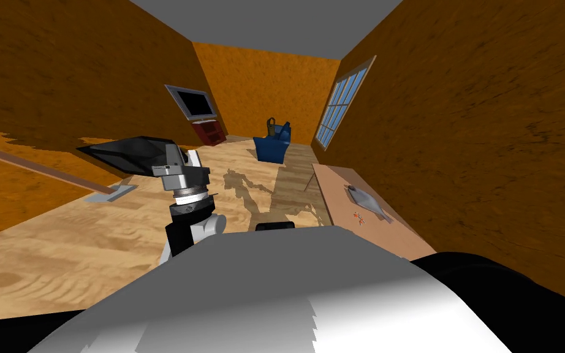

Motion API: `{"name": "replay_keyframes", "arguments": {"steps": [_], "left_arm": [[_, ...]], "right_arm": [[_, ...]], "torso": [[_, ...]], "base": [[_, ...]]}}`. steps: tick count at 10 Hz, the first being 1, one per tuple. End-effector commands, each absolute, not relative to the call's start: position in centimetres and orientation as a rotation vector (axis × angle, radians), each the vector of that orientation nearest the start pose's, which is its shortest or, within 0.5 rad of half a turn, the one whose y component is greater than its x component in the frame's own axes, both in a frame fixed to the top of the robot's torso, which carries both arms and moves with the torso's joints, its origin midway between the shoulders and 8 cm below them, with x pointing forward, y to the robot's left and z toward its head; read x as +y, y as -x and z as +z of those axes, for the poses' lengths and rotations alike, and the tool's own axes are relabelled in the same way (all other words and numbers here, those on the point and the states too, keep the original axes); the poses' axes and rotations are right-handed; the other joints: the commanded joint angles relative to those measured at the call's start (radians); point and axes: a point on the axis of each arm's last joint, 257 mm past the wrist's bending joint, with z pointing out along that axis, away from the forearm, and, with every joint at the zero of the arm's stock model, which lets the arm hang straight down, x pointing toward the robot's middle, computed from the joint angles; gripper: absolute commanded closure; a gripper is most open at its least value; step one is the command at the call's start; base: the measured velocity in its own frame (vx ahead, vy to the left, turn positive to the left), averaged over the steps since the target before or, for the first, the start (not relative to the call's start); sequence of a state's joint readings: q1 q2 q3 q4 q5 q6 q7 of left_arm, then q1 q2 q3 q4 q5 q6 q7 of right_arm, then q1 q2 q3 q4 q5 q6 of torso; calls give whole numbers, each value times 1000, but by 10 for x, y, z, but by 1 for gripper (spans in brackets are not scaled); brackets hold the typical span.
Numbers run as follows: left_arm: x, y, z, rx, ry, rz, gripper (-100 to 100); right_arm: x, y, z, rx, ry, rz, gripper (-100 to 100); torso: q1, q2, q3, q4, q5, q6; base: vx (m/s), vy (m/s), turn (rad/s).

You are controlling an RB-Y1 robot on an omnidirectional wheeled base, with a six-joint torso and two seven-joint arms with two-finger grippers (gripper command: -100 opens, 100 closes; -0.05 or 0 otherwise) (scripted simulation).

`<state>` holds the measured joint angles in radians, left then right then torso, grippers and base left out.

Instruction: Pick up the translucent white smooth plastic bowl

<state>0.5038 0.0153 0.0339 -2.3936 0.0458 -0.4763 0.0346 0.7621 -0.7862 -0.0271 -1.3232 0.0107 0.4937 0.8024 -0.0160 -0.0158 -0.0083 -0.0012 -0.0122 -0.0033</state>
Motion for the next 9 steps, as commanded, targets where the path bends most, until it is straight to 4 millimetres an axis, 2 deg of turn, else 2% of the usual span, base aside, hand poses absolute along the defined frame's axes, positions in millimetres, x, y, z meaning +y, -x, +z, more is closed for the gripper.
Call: {"name": "replay_keyframes", "arguments": {"steps": [1, 2, 5, 6, 7, 9], "left_arm": [[288, -320, 69, 528, 609, -1351, 0], [288, -320, 69, 528, 609, -1351, 0], [288, -320, 69, 528, 609, -1351, 0], [288, -320, 69, 528, 609, -1351, 0], [288, -320, 69, 528, 609, -1351, 0], [288, -320, 69, 528, 609, -1351, 0]], "right_arm": [[-679, 4, -468, 2657, -602, -860, -100], [-691, -21, -464, 2643, -507, -873, -100], [-698, 5, -472, 2650, -524, -867, -100], [-695, -1, -473, 2642, -511, -841, -100], [-708, -23, -467, 2633, -420, -853, -100], [-711, -2, -473, 2650, -434, -843, -100]], "torso": [[0, 0, 0, 0, 0, 0], [-2, 3, 2, 1, 0, 0], [0, 1, 1, 0, -1, 0], [-2, 3, 2, 1, -1, 0], [-3, 5, 3, 1, -2, 0], [-1, -2, -1, 0, -2, 0]], "base": [[14, 2, 21], [98, 34, -301], [65, 35, -37], [0, 0, 0], [110, 9, -287], [88, 57, -71]]}}
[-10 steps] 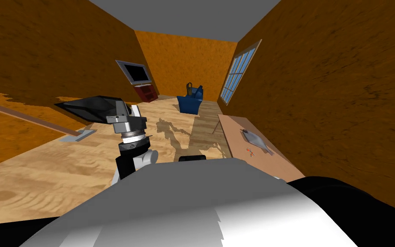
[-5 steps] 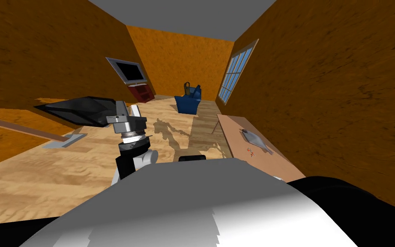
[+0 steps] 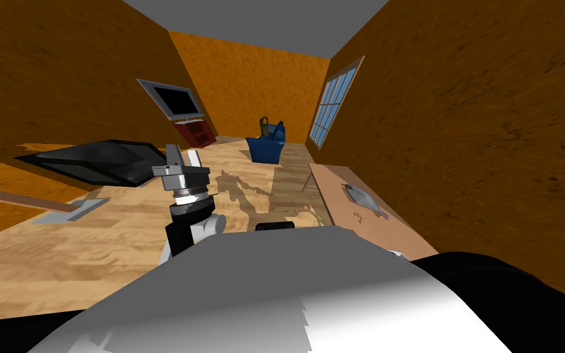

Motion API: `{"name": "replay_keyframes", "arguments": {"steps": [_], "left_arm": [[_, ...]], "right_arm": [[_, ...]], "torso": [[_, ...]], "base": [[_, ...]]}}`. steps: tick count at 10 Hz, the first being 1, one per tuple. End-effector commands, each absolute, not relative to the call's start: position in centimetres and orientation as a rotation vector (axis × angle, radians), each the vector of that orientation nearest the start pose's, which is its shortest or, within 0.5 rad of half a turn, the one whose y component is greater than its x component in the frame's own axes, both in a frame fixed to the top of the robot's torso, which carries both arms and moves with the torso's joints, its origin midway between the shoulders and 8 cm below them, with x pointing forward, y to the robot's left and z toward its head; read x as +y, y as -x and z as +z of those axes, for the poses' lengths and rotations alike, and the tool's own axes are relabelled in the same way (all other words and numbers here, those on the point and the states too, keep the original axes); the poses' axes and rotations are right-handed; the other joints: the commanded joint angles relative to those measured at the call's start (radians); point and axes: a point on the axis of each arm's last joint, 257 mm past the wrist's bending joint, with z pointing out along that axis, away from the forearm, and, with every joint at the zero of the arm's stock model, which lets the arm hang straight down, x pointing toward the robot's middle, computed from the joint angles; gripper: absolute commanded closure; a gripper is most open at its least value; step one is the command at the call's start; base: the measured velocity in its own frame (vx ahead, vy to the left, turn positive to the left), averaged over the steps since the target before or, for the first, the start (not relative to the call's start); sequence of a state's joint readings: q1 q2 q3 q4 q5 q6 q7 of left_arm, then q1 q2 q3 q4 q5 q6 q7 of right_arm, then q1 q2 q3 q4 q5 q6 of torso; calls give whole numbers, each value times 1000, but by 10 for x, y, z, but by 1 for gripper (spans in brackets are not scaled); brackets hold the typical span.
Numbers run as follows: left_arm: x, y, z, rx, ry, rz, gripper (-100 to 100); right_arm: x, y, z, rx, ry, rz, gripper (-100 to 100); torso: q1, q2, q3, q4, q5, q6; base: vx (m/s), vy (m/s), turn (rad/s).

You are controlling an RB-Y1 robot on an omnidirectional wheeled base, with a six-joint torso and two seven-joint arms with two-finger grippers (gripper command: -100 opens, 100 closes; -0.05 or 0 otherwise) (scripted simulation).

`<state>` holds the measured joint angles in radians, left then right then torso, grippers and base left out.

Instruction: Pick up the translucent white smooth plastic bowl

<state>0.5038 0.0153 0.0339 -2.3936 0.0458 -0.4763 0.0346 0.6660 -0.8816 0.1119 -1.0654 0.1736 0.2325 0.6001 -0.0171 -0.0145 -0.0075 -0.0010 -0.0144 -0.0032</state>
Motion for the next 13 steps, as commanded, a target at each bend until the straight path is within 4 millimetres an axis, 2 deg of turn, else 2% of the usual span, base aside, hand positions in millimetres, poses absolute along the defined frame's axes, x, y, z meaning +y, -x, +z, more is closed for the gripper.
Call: {"name": "replay_keyframes", "arguments": {"steps": [1, 2, 3, 6, 7, 8, 10, 11, 12, 13], "left_arm": [[288, -320, 69, 528, 609, -1351, 0], [288, -320, 69, 528, 609, -1351, 0], [288, -320, 69, 528, 609, -1351, 0], [288, -320, 69, 528, 609, -1351, 0], [288, -320, 69, 528, 609, -1351, 0], [288, -320, 69, 528, 609, -1351, 0], [288, -320, 69, 528, 609, -1351, 0], [288, -320, 69, 528, 609, -1351, 0], [288, -320, 69, 528, 609, -1351, 0], [288, -320, 69, 529, 609, -1351, 0]], "right_arm": [[-714, 4, -474, 2653, -434, -836, -100], [-711, 0, -475, 2648, -424, -813, -100], [-724, -21, -467, 2645, -335, -821, -100], [-728, 6, -472, 2675, -353, -801, -100], [-725, 4, -473, 2674, -344, -776, -100], [-741, -10, -463, 2682, -259, -790, -100], [-744, 17, -466, 2725, -266, -770, -100], [-739, 14, -467, 2718, -278, -734, -100], [-757, 2, -454, 2735, -185, -756, -100], [-752, 10, -459, 2763, -174, -728, -100]], "torso": [[0, 0, 0, 0, 0, 0], [-2, 3, 2, 1, 0, 0], [-3, 5, 3, 1, -1, 0], [-1, 0, 0, 0, 0, 0], [-3, 2, 1, 1, -1, 0], [-4, 4, 3, 1, -1, 0], [1, -2, -1, -1, 0, 0], [0, 1, 0, 0, 0, 0], [-3, 3, 2, 1, 0, 0], [-2, 0, 0, 0, 0, 1]], "base": [[12, 27, 18], [-8, 7, 2], [102, 45, -303], [67, 44, -35], [-8, -10, -2], [120, 46, -288], [80, 70, -76], [7, 9, 28], [78, 31, -276], [119, 62, -186]]}}
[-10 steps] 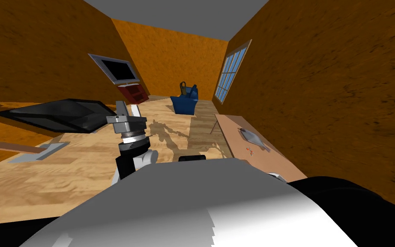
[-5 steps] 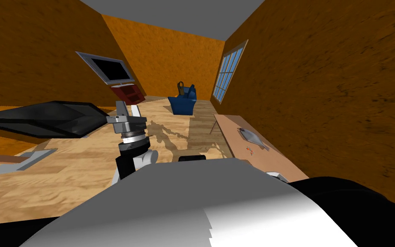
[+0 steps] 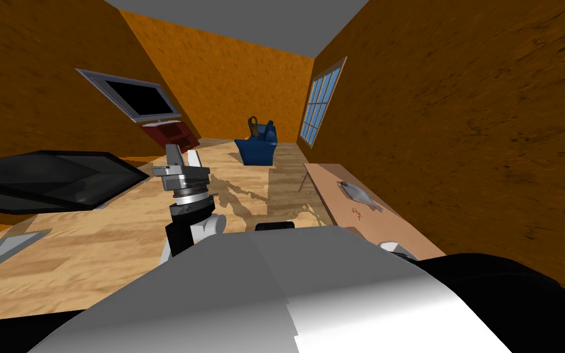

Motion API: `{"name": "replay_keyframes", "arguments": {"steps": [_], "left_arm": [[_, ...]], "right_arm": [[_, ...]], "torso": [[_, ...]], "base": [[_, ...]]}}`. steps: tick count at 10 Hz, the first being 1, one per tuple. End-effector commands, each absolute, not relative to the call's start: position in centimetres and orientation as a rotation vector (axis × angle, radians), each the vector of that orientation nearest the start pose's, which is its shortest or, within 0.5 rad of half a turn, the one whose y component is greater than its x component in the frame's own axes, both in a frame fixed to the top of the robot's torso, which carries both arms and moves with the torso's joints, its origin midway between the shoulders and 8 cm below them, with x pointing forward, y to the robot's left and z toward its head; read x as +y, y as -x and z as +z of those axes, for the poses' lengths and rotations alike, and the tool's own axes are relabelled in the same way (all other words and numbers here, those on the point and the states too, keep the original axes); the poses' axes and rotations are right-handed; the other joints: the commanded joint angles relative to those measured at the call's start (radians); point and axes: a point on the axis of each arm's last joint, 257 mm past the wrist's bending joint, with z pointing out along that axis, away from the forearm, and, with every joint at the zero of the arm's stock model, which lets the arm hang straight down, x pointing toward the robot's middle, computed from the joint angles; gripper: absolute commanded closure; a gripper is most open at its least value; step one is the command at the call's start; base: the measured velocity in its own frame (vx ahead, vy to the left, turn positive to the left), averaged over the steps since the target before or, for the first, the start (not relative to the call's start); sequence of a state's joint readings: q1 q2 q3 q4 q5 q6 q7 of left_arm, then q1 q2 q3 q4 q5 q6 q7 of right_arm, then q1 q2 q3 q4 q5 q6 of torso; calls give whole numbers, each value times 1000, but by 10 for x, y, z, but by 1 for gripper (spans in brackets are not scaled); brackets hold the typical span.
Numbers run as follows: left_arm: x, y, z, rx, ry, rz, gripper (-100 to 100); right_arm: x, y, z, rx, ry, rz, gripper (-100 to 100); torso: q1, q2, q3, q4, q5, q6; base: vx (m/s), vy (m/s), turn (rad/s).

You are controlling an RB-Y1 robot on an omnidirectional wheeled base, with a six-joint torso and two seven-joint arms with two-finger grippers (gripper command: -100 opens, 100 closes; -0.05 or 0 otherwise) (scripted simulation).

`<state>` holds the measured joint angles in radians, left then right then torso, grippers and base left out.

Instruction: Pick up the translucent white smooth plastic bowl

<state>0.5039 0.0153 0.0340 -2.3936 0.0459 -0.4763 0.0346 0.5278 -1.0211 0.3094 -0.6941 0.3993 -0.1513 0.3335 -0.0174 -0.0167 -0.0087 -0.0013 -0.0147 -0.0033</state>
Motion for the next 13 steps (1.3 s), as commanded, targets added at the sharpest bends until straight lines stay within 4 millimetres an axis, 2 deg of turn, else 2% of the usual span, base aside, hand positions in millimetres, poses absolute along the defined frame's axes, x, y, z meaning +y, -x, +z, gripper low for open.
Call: {"name": "replay_keyframes", "arguments": {"steps": [1, 2, 3, 4, 5, 7, 8, 9, 13], "left_arm": [[288, -320, 69, 528, 609, -1351, 0], [288, -320, 69, 528, 609, -1351, 0], [288, -320, 69, 528, 609, -1351, 0], [288, -320, 69, 528, 609, -1351, 0], [288, -320, 69, 529, 609, -1351, 0], [288, -320, 69, 528, 609, -1351, 0], [288, -320, 69, 528, 609, -1351, 0], [288, -320, 69, 528, 609, -1351, 0], [288, -320, 69, 528, 609, -1351, 0]], "right_arm": [[-754, 18, -458, 2768, -215, -716, -100], [-756, 29, -456, 2778, -235, -710, -100], [-754, 29, -456, 2780, -233, -692, -100], [-773, 22, -441, 2806, -165, -714, -100], [-772, 39, -440, 2848, -158, -704, -100], [-771, 50, -438, 2858, -217, -669, -100], [-773, 48, -439, 2851, -208, -685, -100], [-772, 48, -439, 2852, -210, -677, 100], [-771, 47, -440, 2854, -205, -675, 100]], "torso": [[0, 0, 0, 0, 0, 0], [0, 2, 1, 0, 0, 0], [-2, 5, 2, 1, 0, 0], [-3, 7, 4, 1, -1, 0], [-1, 4, 2, 1, 0, 1], [0, 1, 1, 0, 0, 0], [-3, 4, 2, 1, 0, 0], [-4, 5, 3, 1, -1, 0], [-4, 7, 4, 2, 0, 1]], "base": [[70, 53, 19], [16, 25, 40], [-11, 3, 0], [54, 57, -293], [104, 97, -156], [56, 29, 17], [7, 0, 4], [0, 0, 0], [1, 1, 2]]}}
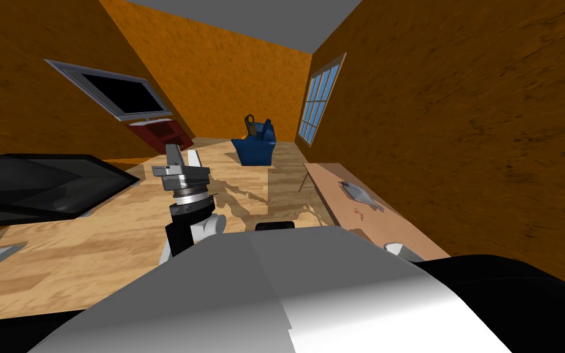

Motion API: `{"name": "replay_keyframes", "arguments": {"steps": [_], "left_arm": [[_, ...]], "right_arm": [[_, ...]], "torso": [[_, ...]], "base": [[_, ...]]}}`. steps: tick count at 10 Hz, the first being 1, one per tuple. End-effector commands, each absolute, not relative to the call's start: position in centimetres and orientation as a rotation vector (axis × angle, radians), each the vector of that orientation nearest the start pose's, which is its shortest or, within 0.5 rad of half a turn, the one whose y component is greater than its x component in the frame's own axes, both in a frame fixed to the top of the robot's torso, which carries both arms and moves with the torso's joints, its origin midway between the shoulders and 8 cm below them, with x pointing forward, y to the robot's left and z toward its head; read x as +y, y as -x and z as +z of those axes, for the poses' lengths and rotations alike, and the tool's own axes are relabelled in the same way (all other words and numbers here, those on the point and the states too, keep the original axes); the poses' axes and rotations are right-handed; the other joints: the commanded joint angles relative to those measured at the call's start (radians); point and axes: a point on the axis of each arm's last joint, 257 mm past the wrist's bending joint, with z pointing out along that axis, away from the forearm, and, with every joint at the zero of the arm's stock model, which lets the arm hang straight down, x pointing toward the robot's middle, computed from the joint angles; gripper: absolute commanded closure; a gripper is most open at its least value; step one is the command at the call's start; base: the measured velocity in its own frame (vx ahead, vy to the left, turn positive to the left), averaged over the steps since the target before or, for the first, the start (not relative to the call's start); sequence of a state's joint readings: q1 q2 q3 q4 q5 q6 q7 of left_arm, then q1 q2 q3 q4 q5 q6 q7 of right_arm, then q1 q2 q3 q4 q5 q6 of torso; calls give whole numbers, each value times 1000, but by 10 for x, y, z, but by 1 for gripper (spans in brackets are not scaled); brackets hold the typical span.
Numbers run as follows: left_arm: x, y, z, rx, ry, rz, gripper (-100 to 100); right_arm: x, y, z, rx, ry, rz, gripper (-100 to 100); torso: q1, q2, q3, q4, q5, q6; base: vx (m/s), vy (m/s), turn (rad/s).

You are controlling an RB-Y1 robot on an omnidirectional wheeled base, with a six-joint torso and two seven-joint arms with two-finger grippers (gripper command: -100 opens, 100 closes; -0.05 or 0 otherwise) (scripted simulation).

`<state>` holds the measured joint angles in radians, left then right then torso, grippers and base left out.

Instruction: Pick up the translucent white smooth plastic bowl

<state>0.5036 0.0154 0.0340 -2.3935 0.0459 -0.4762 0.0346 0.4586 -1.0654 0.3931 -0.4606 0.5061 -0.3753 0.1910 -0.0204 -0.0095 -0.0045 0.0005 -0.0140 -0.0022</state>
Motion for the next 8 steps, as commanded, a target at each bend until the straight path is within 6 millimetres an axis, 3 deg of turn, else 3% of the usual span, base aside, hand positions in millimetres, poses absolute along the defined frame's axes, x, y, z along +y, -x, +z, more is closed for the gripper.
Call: {"name": "replay_keyframes", "arguments": {"steps": [1, 2, 4, 8], "left_arm": [[288, -320, 69, 528, 609, -1351, 0], [288, -320, 69, 528, 609, -1351, 0], [288, -320, 69, 528, 609, -1351, 0], [288, -320, 69, 528, 609, -1351, 0]], "right_arm": [[-771, 48, -440, 2854, -204, -674, 0], [-758, 59, -452, 2829, -259, -678, 100], [-761, 47, -451, 2799, -253, -709, 100], [-754, 29, -456, 2780, -233, -692, 100]], "torso": [[0, 0, 0, 0, 0, 0], [0, 0, 0, 0, 0, 0], [-11, 7, 5, 3, -5, -2], [-10, 0, 1, 1, -8, -1]], "base": [[0, 0, 0], [-107, -106, 268], [-99, -73, 79], [-3, 5, -12]]}}
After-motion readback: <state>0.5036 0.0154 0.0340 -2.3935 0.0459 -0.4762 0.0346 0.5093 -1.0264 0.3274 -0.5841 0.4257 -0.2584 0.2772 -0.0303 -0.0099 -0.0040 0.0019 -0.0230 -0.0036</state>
